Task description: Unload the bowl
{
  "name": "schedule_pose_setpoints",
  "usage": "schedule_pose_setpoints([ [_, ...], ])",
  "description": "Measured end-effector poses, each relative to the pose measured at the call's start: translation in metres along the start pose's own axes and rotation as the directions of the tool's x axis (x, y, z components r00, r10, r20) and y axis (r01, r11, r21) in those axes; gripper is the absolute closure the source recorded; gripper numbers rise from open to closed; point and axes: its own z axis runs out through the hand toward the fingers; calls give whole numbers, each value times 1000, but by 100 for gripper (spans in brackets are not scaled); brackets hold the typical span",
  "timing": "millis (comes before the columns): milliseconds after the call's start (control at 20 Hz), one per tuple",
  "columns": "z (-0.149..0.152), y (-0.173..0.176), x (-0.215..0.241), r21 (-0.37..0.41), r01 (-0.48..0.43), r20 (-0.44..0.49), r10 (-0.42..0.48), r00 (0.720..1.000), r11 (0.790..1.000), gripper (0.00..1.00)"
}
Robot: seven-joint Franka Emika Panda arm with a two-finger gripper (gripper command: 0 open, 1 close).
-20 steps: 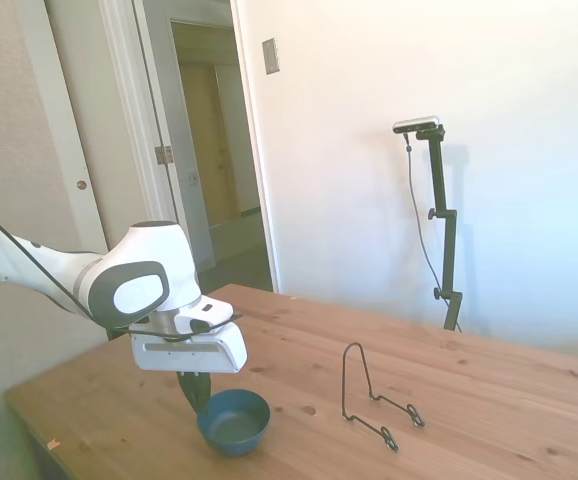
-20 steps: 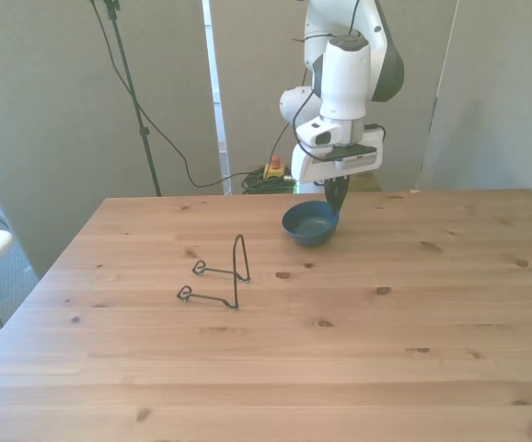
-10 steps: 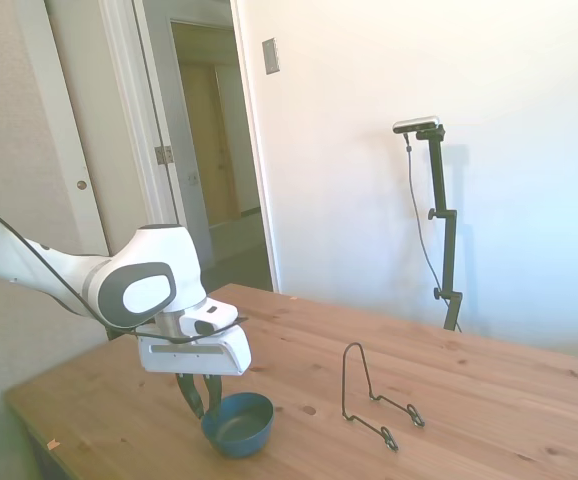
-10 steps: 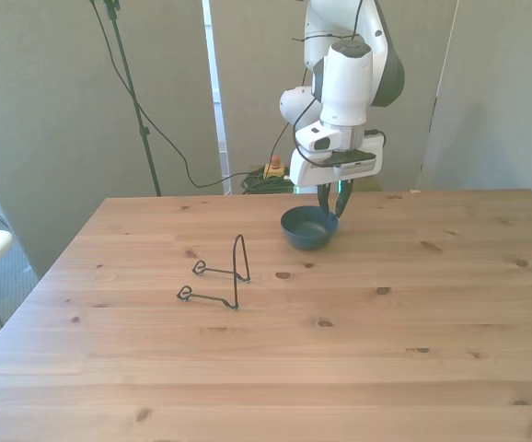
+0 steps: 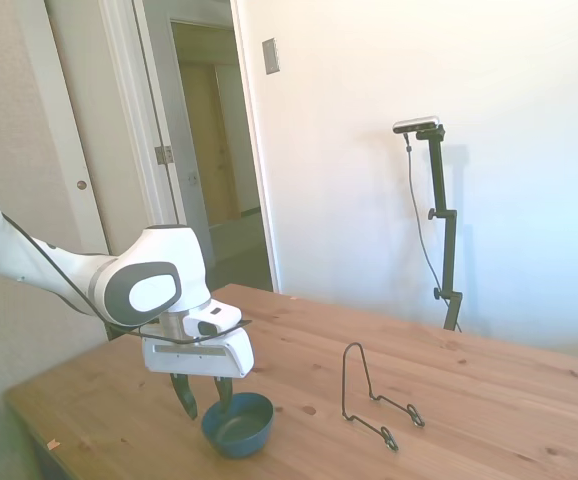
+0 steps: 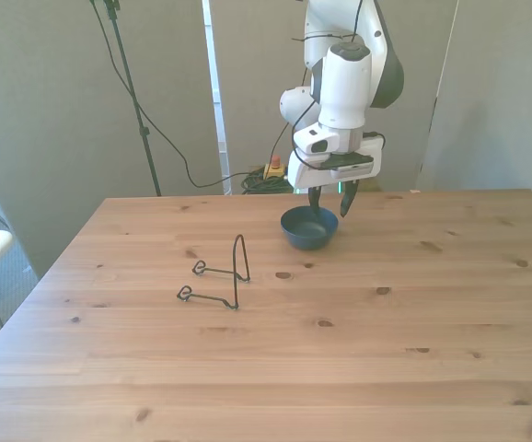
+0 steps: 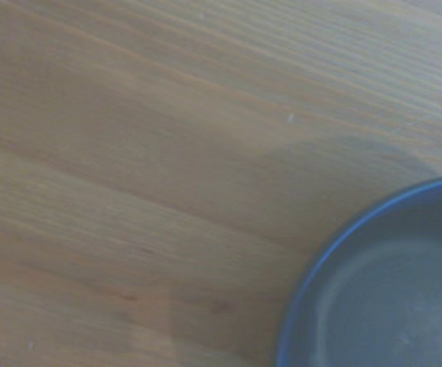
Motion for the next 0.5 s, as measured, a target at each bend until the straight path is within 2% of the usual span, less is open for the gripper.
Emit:
schedule_pose_setpoints([
  [500, -50, 22, -30, -5, -167, -20, 167, 986, 986, 0],
])
